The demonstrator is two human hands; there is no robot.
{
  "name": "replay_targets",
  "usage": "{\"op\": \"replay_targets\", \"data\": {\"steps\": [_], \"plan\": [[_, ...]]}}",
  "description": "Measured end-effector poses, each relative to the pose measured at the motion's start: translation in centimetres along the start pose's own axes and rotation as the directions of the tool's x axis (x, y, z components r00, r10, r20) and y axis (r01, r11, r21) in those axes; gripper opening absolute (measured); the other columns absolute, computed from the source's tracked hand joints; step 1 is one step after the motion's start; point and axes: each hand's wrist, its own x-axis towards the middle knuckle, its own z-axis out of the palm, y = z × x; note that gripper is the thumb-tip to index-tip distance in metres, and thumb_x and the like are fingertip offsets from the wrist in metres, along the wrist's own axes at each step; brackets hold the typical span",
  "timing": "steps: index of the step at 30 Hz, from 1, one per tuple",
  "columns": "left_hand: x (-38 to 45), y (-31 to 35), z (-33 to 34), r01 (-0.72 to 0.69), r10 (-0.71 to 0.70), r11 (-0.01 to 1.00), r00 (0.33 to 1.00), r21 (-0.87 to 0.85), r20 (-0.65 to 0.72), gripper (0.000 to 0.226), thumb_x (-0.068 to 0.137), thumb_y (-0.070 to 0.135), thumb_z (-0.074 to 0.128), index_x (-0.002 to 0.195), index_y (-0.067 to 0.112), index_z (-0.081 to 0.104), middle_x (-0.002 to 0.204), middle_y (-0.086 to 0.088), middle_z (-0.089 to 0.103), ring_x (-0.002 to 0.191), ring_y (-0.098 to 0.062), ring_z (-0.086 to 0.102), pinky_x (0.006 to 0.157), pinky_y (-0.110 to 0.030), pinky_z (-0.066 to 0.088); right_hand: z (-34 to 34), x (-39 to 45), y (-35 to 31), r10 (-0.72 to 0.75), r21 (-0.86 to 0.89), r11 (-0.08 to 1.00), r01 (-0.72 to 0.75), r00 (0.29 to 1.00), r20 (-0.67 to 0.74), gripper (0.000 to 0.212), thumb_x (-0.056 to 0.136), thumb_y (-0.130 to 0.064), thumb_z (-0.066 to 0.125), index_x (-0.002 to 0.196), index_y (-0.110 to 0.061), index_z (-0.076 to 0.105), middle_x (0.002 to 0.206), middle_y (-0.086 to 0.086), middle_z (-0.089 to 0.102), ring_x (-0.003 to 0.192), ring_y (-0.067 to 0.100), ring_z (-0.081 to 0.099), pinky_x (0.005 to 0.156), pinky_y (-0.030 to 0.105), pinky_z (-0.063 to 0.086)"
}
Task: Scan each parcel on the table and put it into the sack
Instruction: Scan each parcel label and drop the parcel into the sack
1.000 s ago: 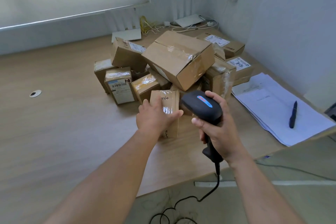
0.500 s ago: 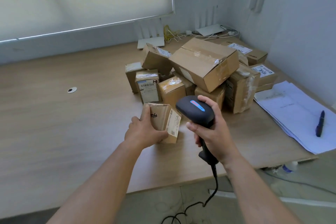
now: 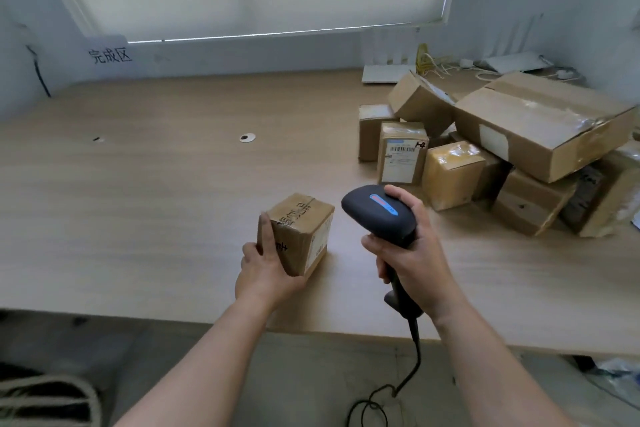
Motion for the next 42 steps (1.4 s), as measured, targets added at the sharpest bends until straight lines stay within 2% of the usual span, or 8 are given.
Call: {"op": "replay_targets", "data": {"steps": [4, 8, 12, 16, 19, 23, 32, 42], "plan": [[0.3, -2.6, 0.5, 0.018, -0.018, 0.999, 1.000, -0.050, 0.000, 0.133, 0.069, 0.053, 0.071, 0.123, 0.043, -0.050, 0.134, -0.007, 0.021, 0.123, -0.030, 0.045, 0.096, -0.041, 0.044, 2.0, 0.3, 0.4, 0.018, -0.007, 1.000, -0.018, 1.000, 0.024, 0.069, 0.082, 0.007, 0.071, 0.125, -0.043, 0.050, 0.119, 0.007, 0.056, 0.049, 0.029, 0.048, 0.046, 0.034, 0.045], [0.9, -3.2, 0.1, 0.028, -0.026, 0.997, 0.999, -0.071, 0.025, 0.136, 0.064, 0.063, 0.072, 0.133, 0.041, -0.042, 0.147, -0.009, 0.009, 0.137, -0.030, 0.031, 0.105, -0.041, 0.036, 2.7, 1.0, 0.4, 0.011, -0.002, 1.000, -0.011, 1.000, 0.019, 0.069, 0.082, 0.008, 0.070, 0.125, -0.042, 0.051, 0.119, 0.005, 0.056, 0.049, 0.029, 0.048, 0.045, 0.033, 0.045], [1.9, -2.0, -0.7, -0.030, 0.035, 0.997, 0.996, 0.071, -0.078, 0.124, 0.059, 0.087, 0.052, 0.150, 0.034, -0.013, 0.158, -0.010, -0.011, 0.147, -0.028, 0.000, 0.118, -0.044, 0.010, 2.5, 1.6, 0.1, 0.011, -0.002, 1.000, -0.011, 1.000, 0.012, 0.068, 0.083, 0.008, 0.069, 0.128, -0.038, 0.049, 0.118, 0.005, 0.056, 0.049, 0.028, 0.048, 0.045, 0.033, 0.044], [3.8, -0.5, -2.0, -0.121, 0.133, 0.958, 0.991, 0.260, -0.029, 0.105, 0.067, 0.084, 0.050, 0.150, 0.029, 0.017, 0.160, -0.008, -0.007, 0.147, -0.025, -0.008, 0.119, -0.045, 0.005, 1.9, 1.9, -0.3, 0.005, -0.016, 1.000, -0.005, 1.000, 0.003, 0.068, 0.083, 0.007, 0.071, 0.128, -0.040, 0.049, 0.119, 0.009, 0.055, 0.049, 0.028, 0.050, 0.045, 0.032, 0.045], [5.5, -0.3, -2.8, -0.188, 0.172, 0.938, 0.982, 0.292, 0.081, 0.092, 0.069, 0.072, 0.061, 0.142, 0.024, 0.032, 0.157, -0.007, 0.015, 0.146, -0.026, 0.009, 0.115, -0.044, 0.019, 1.6, 2.1, -0.5, -0.009, -0.016, 1.000, 0.009, 1.000, -0.011, 0.068, 0.080, -0.001, 0.073, 0.126, -0.043, 0.050, 0.121, 0.008, 0.054, 0.049, 0.028, 0.051, 0.046, 0.032, 0.046], [6.4, -0.6, -3.9, -0.241, 0.194, 0.930, 0.963, 0.277, 0.185, 0.073, 0.070, 0.052, 0.070, 0.128, 0.022, 0.037, 0.128, 0.001, 0.044, 0.121, -0.022, 0.039, 0.090, -0.035, 0.041, 2.3, 1.9, -0.5, -0.008, -0.023, 1.000, 0.008, 1.000, -0.023, 0.069, 0.082, 0.004, 0.071, 0.127, -0.043, 0.050, 0.122, 0.007, 0.053, 0.051, 0.027, 0.051, 0.047, 0.033, 0.047], [7.4, -5.7, -7.2, -0.187, 0.133, 0.921, 0.975, 0.341, 0.175, 0.078, 0.076, 0.053, 0.063, 0.143, 0.041, 0.026, 0.134, -0.007, 0.045, 0.123, -0.027, 0.038, 0.094, -0.035, 0.038, 8.4, 1.1, 0.6, 0.002, -0.006, 1.000, -0.002, 0.998, -0.056, 0.068, 0.083, 0.008, 0.070, 0.125, -0.041, 0.050, 0.118, 0.007, 0.056, 0.050, 0.030, 0.048, 0.045, 0.031, 0.045], [9.1, -13.9, -11.1, 0.041, -0.065, 0.952, 0.996, 0.303, 0.068, 0.079, 0.076, 0.056, 0.059, 0.145, 0.036, 0.027, 0.130, -0.010, 0.046, 0.123, -0.030, 0.038, 0.092, -0.036, 0.041, 16.1, 1.6, 2.5, 0.046, -0.002, 0.999, -0.046, 0.998, 0.046, 0.069, 0.083, 0.009, 0.069, 0.121, -0.046, 0.053, 0.116, -0.001, 0.059, 0.049, 0.028, 0.045, 0.046, 0.031, 0.043]]}}
